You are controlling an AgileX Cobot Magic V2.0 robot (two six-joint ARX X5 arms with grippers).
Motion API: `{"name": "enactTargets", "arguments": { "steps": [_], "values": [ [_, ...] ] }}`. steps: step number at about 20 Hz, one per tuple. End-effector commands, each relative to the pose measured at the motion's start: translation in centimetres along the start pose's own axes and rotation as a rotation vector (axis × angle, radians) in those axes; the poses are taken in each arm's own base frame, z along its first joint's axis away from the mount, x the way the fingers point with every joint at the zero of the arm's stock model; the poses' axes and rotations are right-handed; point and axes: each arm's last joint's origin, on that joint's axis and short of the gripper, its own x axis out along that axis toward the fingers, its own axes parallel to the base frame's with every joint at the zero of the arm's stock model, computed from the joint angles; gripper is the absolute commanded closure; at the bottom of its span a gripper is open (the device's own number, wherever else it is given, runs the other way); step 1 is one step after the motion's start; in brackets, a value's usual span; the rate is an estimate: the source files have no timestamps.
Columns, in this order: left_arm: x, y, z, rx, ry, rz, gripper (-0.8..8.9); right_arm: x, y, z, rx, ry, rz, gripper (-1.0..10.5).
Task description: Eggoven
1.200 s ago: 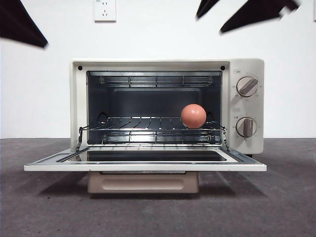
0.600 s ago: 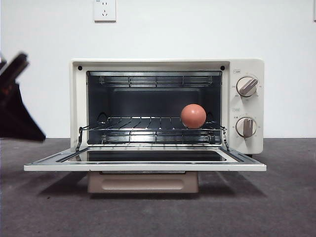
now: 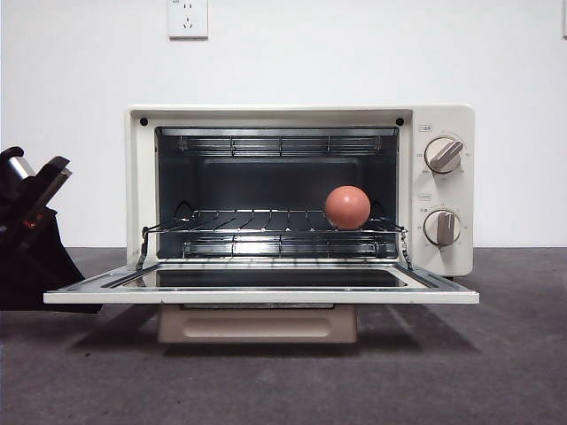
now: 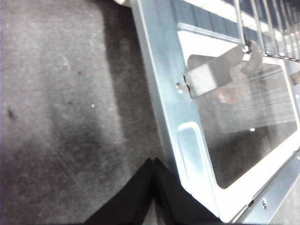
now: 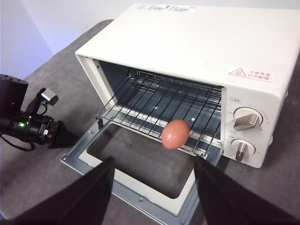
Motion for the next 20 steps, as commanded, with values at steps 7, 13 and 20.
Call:
{"name": "enactTargets", "arguments": {
  "steps": [7,13,20],
  "values": [
    [-0.5,-1.6,3.0,-0.004,-0.166,-0.273,8.07,-0.2,0.2,0.5,-0.009,-0.019,0.008,6.7],
    [-1.9,-3.1,5.5,0.028,-0.352,-0.388,8.07,-0.2,0.2,0.4,-0.007,-0.015,0.014,6.7],
    [-3.2,-4.9,5.6,0.053,-0.359,-0.406,8.06,-0.2,0.0,-0.3,-0.001,0.058,-0.003,6.9]
  ]
}}
